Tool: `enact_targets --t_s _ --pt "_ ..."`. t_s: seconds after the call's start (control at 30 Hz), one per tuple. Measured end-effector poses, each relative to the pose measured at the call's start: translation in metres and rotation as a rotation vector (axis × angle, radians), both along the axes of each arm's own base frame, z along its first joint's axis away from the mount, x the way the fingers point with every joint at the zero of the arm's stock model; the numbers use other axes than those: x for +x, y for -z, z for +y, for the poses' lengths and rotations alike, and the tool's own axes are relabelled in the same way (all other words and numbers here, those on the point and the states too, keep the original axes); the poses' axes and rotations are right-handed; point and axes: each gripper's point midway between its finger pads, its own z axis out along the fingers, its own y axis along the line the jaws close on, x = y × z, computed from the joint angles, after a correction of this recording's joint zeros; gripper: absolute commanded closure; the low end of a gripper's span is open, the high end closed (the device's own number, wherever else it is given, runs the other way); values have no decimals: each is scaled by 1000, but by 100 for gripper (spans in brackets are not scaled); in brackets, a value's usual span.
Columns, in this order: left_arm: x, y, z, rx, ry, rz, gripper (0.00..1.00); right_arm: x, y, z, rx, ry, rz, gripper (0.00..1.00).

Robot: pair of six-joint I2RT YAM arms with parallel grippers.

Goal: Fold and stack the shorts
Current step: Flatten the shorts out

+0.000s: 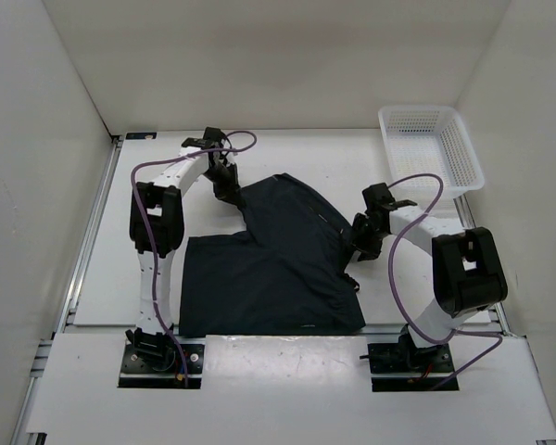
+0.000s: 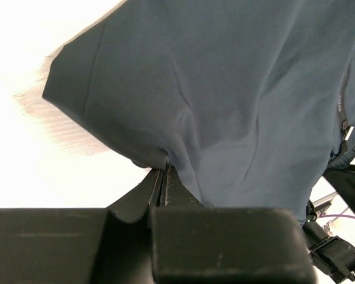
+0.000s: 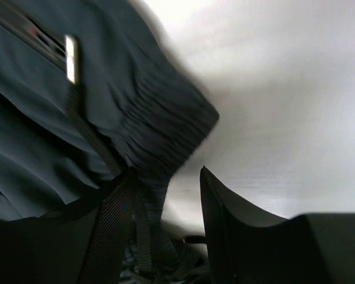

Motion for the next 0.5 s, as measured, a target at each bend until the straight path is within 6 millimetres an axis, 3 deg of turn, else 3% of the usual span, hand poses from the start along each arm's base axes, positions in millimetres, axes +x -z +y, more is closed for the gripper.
enact_targets --t_s 0.17,0.3,0.5 --pt "2 -11 1 -6 -2 -24 90 -9 5 7 57 30 0 59" --pt "1 -20 2 -5 -2 -38 90 2 3 11 78 30 -47 98" --pt "-12 -39 17 124 3 -46 90 15 -8 11 74 35 -110 100"
